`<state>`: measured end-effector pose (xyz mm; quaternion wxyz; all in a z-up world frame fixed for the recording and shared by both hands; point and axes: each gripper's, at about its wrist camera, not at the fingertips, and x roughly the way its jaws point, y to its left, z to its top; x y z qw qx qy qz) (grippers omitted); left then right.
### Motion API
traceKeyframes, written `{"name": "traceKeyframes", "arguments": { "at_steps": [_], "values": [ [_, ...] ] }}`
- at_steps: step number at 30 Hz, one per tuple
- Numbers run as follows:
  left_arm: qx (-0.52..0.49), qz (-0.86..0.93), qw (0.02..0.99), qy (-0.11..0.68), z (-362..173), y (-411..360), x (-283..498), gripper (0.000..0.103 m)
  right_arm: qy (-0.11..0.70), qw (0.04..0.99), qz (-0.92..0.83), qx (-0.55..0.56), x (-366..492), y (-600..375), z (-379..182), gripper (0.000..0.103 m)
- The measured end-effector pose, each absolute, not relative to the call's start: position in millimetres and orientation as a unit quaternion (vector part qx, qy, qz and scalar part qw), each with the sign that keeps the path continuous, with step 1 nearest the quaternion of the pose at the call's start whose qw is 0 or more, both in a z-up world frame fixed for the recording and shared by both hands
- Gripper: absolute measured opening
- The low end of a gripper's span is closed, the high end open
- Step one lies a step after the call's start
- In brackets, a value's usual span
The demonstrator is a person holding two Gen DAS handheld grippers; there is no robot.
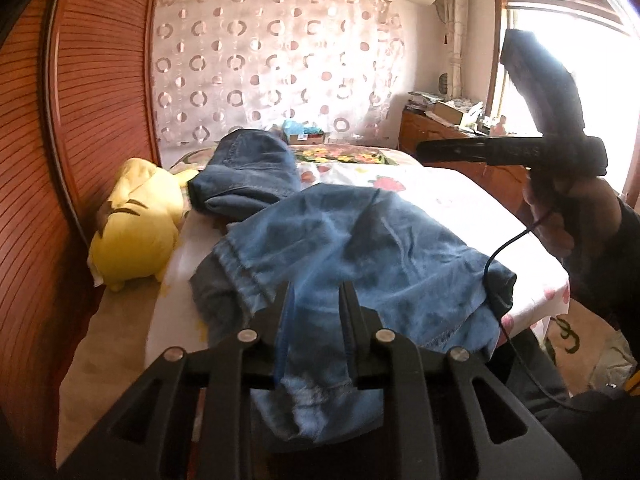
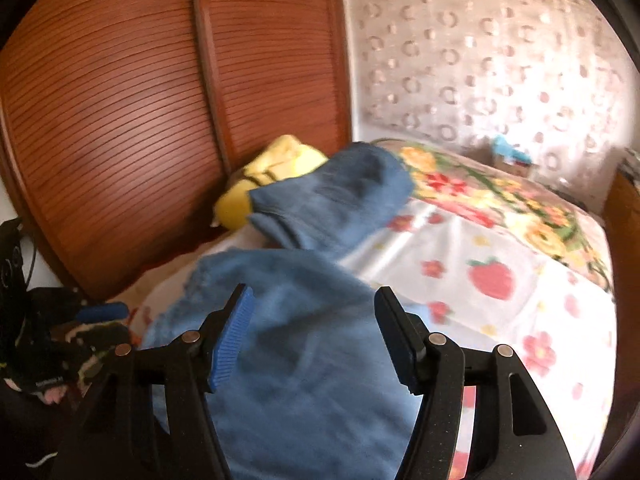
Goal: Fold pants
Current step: 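Grasp the jeans edge with the left tool and fold it over, then grasp the jeans leg with the right tool and lift it up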
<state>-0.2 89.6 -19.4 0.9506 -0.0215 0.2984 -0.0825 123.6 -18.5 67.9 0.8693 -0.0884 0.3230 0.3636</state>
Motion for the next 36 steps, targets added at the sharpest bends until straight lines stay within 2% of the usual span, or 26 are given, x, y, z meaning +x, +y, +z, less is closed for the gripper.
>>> {"name": "traceKeyframes", "arguments": {
  "at_steps": [12, 23, 36],
  "values": [
    [-0.024, -0.09, 0.947, 0.306, -25, 65, 34, 0.021, 0.303, 0.9, 0.295, -0.104, 116, -91, 99, 0.065],
    [-0.023, -0.073, 0.945, 0.319, -35, 62, 50, 0.021, 0.284, 0.91, 0.277, -0.121, 106, -113, 120, 0.066],
    [-0.013, -0.054, 0.941, 0.334, -49, 68, 69, 0.021, 0.363, 0.869, 0.325, -0.091, 149, -80, 21, 0.068]
  ]
}}
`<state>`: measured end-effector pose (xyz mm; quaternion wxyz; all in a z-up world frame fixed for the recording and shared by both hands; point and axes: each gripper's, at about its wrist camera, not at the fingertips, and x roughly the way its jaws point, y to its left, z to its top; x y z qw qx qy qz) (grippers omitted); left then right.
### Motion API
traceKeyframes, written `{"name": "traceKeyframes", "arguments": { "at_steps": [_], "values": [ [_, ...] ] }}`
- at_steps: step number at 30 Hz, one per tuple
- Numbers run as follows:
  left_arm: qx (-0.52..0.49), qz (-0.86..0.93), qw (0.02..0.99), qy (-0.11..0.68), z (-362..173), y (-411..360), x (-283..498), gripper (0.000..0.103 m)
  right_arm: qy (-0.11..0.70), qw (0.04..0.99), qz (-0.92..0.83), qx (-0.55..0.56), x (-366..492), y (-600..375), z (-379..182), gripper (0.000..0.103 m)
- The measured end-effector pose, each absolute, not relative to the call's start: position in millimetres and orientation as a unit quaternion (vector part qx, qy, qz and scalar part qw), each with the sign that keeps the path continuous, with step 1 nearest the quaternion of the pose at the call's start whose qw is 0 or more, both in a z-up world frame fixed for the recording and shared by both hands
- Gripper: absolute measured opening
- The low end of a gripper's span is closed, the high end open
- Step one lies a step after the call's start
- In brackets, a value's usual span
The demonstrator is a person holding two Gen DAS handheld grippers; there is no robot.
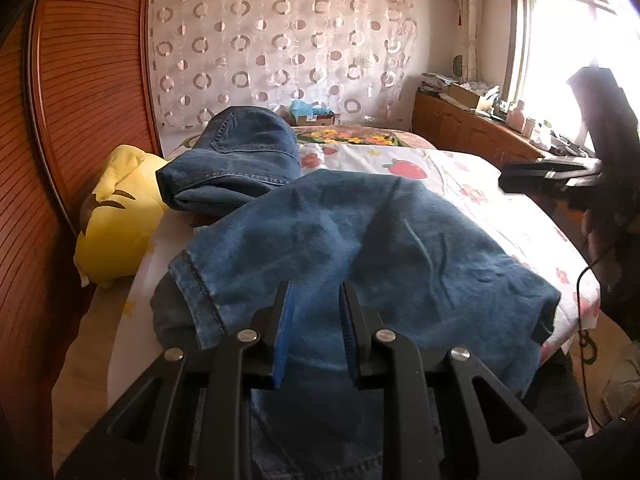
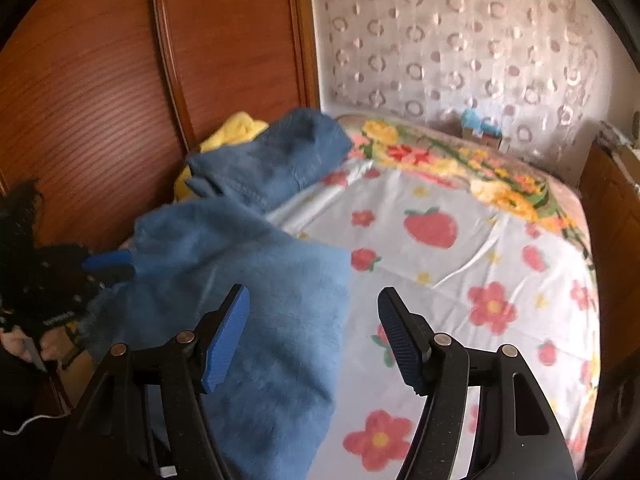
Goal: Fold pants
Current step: 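Grasp the jeans leg with the right tool and lift it up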
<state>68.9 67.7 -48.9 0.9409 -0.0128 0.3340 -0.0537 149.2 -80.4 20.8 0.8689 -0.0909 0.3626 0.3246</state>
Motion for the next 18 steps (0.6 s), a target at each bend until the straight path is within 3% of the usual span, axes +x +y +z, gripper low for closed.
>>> {"name": "traceKeyframes", "arguments": {
  "at_steps": [18],
  "values": [
    [-0.014, -0.046, 0.927, 0.372, -69, 86, 110, 0.021, 0.449, 0.803, 0.389, -0.052, 205, -57, -55, 0.074]
  ]
}}
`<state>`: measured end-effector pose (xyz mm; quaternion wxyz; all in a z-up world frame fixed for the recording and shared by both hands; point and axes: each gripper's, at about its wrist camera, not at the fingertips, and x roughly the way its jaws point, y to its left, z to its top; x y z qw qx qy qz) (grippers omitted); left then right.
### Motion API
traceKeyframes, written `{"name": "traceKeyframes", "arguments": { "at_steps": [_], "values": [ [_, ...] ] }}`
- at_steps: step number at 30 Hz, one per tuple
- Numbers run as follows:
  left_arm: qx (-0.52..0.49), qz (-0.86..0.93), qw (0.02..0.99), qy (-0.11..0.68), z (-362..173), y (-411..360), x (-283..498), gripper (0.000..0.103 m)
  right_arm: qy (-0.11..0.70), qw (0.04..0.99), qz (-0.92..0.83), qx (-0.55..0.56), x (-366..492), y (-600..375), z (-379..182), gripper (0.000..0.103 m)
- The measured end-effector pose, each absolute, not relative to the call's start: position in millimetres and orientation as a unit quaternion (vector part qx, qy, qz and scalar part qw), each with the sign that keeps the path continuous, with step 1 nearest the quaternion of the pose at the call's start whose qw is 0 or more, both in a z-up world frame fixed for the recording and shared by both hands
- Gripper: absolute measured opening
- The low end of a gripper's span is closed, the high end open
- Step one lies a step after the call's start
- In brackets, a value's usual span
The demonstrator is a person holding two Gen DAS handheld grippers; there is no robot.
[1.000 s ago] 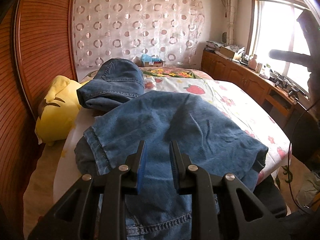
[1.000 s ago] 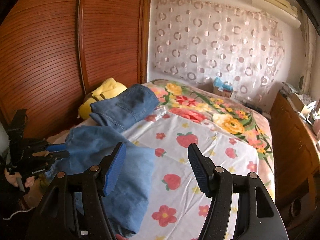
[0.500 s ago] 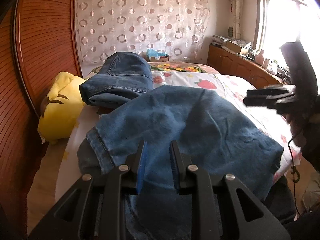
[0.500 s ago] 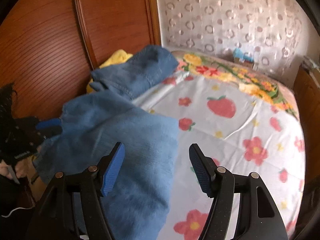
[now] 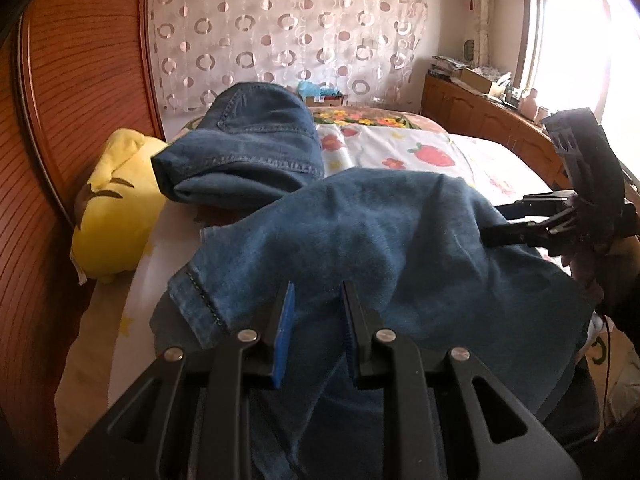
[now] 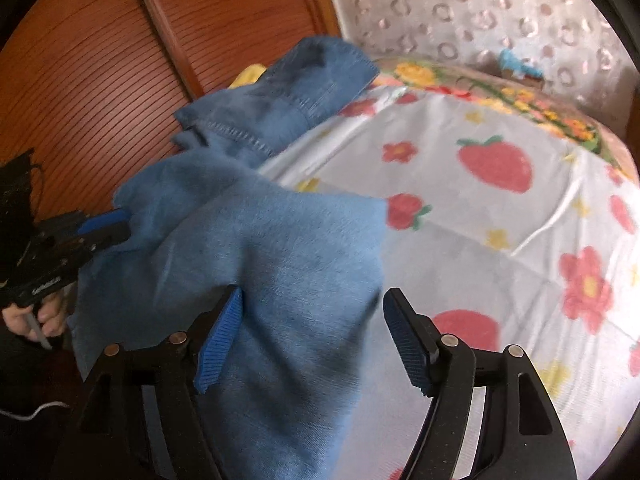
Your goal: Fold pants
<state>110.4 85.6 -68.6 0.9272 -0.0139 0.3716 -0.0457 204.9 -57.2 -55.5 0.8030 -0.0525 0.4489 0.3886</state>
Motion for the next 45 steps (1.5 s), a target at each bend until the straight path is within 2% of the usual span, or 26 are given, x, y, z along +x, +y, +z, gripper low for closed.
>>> {"name": "traceKeyframes", "arguments": {
  "at_steps": [5, 7, 8, 9, 11, 12, 15, 23, 29, 33, 38, 41, 45],
  "values": [
    [-0.02, -0.045, 0.925, 0.377, -78, 88, 113, 0.021, 0.455, 0.788, 0.412, -0.052, 203, -49, -64, 0.076],
    [-0.019, -0.044, 0.925, 0.376, -80, 88, 113, 0.021, 0.455, 0.787, 0.413, -0.054, 202, -47, -64, 0.074],
    [-0.018, -0.044, 0.926, 0.375, -79, 87, 112, 0.021, 0.455, 0.787, 0.413, -0.054, 201, -47, -64, 0.068],
    [-0.018, -0.044, 0.926, 0.374, -79, 87, 112, 0.021, 0.456, 0.784, 0.419, -0.052, 200, -47, -65, 0.047],
    [-0.019, -0.043, 0.926, 0.374, -79, 88, 111, 0.021, 0.451, 0.776, 0.44, -0.044, 195, -48, -60, 0.029],
    [-0.022, -0.043, 0.926, 0.373, -78, 89, 111, 0.021, 0.444, 0.776, 0.445, -0.049, 193, -46, -55, 0.022],
    [-0.023, -0.04, 0.927, 0.372, -73, 89, 109, 0.021, 0.418, 0.787, 0.451, -0.056, 183, -47, -31, 0.018],
    [-0.026, -0.042, 0.943, 0.33, -30, 90, 103, 0.021, 0.289, 0.83, 0.47, -0.081, 145, -35, 71, 0.015],
    [-0.006, -0.059, 0.957, 0.284, 24, 74, 124, 0.021, 0.24, 0.866, 0.433, -0.073, 161, -55, 121, 0.015],
    [0.009, -0.081, 0.958, 0.275, 35, 51, 155, 0.021, 0.271, 0.9, 0.336, -0.053, 200, -102, 107, 0.015],
    [0.015, -0.117, 0.947, 0.298, 19, 14, 205, 0.021, 0.373, 0.899, 0.221, -0.054, 252, -171, 44, 0.018],
    [0.02, -0.131, 0.939, 0.318, 4, -9, 229, 0.021, 0.412, 0.888, 0.202, -0.037, 266, -195, 14, 0.027],
    [0.021, -0.137, 0.932, 0.335, -8, -21, 245, 0.021, 0.421, 0.885, 0.199, -0.022, 267, -211, 2, 0.045]
  ]
}}
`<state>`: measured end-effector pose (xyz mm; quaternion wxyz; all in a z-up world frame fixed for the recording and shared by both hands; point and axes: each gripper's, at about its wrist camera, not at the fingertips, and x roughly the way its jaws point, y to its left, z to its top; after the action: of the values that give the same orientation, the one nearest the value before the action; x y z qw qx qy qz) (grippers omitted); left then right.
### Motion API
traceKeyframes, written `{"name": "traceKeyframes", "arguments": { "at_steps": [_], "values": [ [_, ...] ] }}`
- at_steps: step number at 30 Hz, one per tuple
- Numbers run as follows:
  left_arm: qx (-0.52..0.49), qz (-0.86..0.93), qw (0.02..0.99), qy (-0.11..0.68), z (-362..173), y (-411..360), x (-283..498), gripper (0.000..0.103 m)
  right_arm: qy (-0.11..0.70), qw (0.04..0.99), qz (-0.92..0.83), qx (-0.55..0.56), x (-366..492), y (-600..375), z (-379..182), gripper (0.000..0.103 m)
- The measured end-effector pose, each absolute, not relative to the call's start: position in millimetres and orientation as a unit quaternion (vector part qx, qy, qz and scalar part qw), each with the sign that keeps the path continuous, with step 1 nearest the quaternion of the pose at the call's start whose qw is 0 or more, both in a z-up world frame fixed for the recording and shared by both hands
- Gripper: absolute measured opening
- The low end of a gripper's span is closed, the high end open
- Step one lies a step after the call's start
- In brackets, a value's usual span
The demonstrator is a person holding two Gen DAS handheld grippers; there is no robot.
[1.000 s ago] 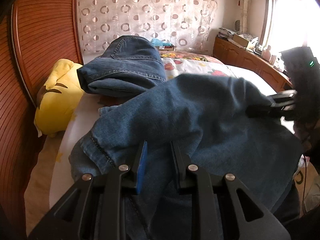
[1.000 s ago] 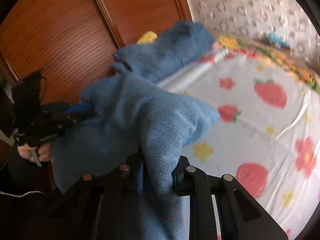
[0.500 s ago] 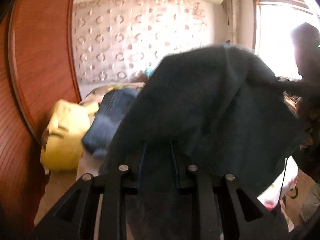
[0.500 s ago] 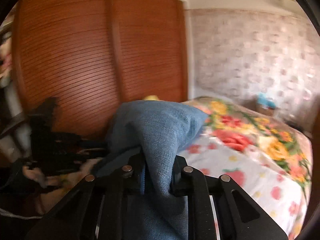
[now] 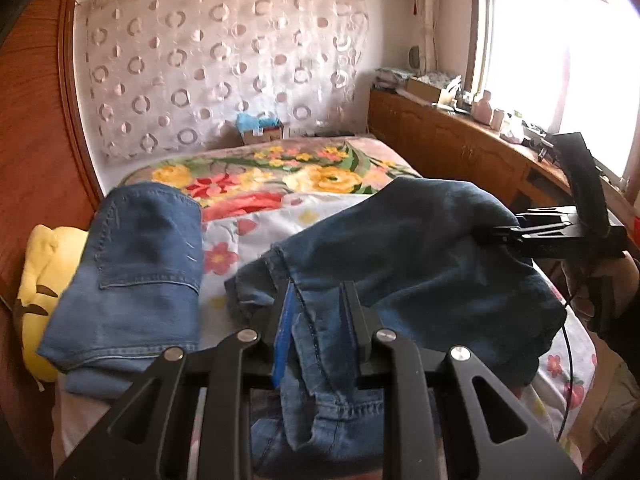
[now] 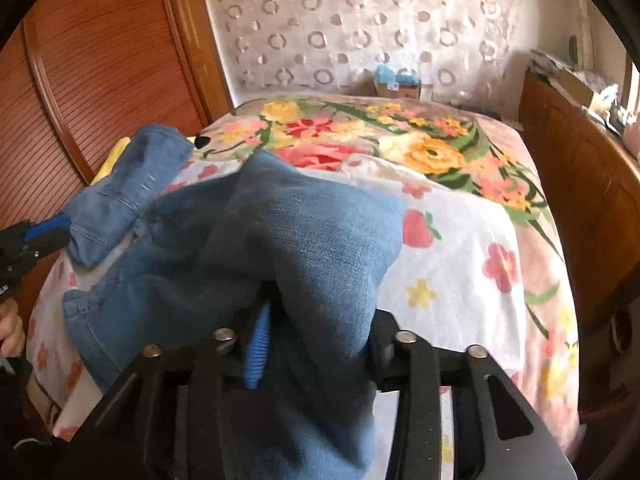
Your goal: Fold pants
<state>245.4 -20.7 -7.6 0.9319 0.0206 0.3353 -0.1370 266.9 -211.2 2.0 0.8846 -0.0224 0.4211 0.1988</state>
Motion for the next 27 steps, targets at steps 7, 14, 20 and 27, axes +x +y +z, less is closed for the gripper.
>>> {"name": "traceKeyframes", "arguments": {
  "at_steps": [7, 14, 20, 27],
  "values": [
    [0.039, -0.142, 0.926, 0.349, -14, -36, 254, 0.021, 0.441, 0.872, 0.215, -0.003, 273, -225, -16, 0.06],
    [0.048, -0.156, 0.927, 0.339, -28, -38, 254, 0.021, 0.448, 0.866, 0.223, -0.002, 264, -227, -22, 0.066],
    [0.032, -0.151, 0.927, 0.343, -38, -34, 253, 0.021, 0.469, 0.855, 0.22, -0.003, 255, -227, -36, 0.067],
    [0.027, -0.151, 0.922, 0.355, -66, -30, 247, 0.021, 0.481, 0.848, 0.225, 0.004, 237, -229, -39, 0.067]
  ]
}}
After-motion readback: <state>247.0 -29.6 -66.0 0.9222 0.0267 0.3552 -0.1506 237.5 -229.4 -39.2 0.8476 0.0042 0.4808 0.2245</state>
